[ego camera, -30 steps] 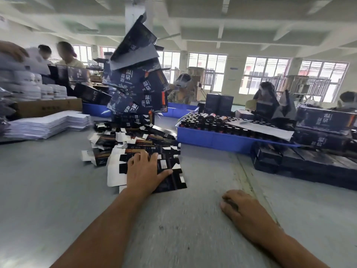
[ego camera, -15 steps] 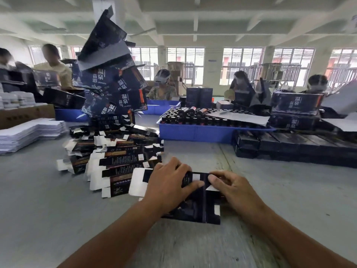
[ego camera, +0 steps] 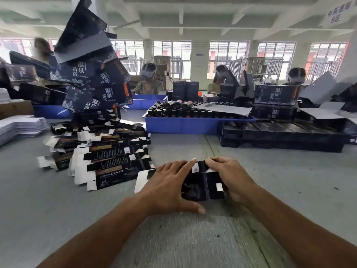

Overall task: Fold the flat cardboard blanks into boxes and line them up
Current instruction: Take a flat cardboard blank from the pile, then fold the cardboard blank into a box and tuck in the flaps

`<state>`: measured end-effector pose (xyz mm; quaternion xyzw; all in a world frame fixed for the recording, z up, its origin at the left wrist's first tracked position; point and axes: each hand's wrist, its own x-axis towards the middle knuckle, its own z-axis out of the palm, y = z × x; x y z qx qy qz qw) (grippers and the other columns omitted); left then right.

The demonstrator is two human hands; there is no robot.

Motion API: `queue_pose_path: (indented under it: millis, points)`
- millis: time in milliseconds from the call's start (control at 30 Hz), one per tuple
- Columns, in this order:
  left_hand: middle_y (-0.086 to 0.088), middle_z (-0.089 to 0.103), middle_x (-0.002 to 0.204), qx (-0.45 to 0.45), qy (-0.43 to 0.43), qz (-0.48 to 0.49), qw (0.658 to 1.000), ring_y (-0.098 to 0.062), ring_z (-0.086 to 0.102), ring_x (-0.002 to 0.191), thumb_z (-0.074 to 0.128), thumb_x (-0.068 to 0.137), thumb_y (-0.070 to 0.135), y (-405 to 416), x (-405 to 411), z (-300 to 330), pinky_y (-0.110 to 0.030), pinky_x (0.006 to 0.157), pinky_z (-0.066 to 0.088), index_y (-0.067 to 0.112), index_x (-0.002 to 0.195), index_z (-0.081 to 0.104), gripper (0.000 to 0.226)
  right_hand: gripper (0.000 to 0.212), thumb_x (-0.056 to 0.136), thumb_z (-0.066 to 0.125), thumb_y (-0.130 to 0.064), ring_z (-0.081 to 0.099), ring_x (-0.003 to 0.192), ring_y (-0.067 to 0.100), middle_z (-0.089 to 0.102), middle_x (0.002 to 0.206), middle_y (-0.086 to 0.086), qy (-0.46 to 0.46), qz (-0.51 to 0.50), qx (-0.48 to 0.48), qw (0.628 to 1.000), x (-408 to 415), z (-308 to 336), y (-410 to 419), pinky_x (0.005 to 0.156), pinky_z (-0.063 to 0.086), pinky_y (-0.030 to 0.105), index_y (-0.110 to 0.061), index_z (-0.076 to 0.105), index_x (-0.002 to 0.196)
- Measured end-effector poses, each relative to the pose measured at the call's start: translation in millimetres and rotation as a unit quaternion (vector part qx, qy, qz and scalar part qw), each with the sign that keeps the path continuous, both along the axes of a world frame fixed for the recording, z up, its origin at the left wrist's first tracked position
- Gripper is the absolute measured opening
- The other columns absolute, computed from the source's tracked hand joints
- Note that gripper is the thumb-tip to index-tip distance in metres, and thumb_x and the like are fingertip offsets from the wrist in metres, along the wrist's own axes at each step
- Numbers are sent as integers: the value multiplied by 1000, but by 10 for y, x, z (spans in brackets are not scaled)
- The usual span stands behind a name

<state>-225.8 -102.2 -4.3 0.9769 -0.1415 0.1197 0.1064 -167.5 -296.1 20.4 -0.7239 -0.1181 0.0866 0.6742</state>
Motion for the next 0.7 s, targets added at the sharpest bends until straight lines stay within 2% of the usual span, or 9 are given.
queue_pose_path:
  millis: [100,167,267,333,433,567,633,700]
  points:
    - [7,18,162,13,-35,20,999,-16,19,146,44,51,104,0,2,12,-34,118,7,41,153,-11,132,32,97,61,-44,74,88,27,77,92,7,-5,0,13,1000,8,8,-12,80,62,48,-15,72,103]
    - [3,24,160,14,-58,36,998,-19,24,144,41,52,104,33,5,48,-38,119,14,37,155,-5,131,39,95,60,-52,74,90,28,77,96,7,-1,3,35,999,23,30,-26,82,62,46,-17,73,106]
    - [2,34,156,14,-92,59,994,-21,33,141,38,55,102,83,-7,98,-40,119,18,33,156,3,128,38,95,58,-55,74,87,24,76,94,4,-12,14,44,999,38,52,-46,72,59,38,-21,72,105]
    - [3,40,152,5,-114,68,991,-21,37,138,42,59,99,106,-11,117,-40,118,21,31,155,13,121,28,95,61,-49,74,78,18,74,83,-5,-31,27,47,998,30,66,-53,63,54,30,-23,69,99]
    - [5,45,147,-11,-136,67,988,-18,42,134,48,64,94,130,-11,137,-41,117,27,30,150,25,109,14,93,71,-31,74,75,19,75,86,0,-71,32,46,996,46,70,-73,63,56,28,-19,63,96]
    - [5,43,143,-19,-176,48,983,-17,47,127,54,65,89,118,-27,158,-41,114,33,24,146,34,105,15,91,73,-13,73,72,13,76,85,3,-167,33,9,985,23,93,-90,61,54,21,-17,59,87]
    - [6,42,141,-24,-205,33,978,-15,47,124,57,65,87,94,-41,172,-38,111,32,23,143,37,103,12,92,72,-14,73,75,13,76,85,0,-209,43,-21,977,-2,115,-92,65,56,24,-22,64,89]
    - [6,46,138,-35,-220,21,975,-14,47,122,57,66,87,70,-51,184,-34,110,29,23,141,38,101,18,94,69,-13,75,80,16,77,89,-3,-235,58,-34,970,-30,145,-84,68,59,26,-31,71,94]
